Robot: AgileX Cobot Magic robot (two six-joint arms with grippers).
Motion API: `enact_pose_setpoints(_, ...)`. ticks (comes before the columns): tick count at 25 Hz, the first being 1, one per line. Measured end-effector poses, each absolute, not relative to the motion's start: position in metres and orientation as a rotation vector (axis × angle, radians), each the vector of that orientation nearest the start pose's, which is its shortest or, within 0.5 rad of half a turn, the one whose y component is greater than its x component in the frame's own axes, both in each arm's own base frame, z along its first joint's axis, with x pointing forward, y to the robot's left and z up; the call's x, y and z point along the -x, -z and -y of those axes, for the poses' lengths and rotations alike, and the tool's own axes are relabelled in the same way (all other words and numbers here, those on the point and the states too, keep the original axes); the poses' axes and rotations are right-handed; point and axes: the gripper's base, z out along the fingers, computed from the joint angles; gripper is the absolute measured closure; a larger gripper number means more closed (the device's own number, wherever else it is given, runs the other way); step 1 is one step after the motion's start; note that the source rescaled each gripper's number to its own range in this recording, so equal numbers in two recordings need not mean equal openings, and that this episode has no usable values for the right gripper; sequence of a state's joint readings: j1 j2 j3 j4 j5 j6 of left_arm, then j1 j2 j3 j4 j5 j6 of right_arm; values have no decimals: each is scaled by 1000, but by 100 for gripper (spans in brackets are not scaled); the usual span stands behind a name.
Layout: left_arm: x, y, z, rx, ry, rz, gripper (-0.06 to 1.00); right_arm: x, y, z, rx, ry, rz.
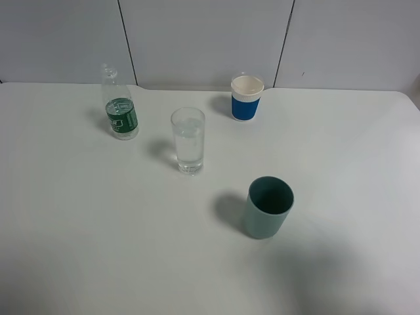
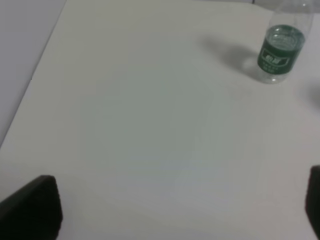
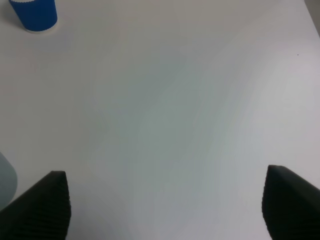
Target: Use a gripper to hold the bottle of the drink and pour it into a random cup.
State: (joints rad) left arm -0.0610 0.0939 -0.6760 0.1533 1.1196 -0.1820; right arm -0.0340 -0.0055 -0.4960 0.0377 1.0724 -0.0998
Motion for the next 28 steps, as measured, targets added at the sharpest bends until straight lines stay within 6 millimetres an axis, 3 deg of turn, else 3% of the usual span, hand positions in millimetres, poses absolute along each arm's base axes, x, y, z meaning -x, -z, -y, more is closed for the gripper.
enact_pose_setpoints(14, 16, -287, -11, 141, 12, -2058, -4, 6, -275, -3, 70, 38, -2053)
enact_pose_setpoints(28, 7, -280, -9, 127, 26, -2031, -4, 6, -275, -3, 70, 38, -2053)
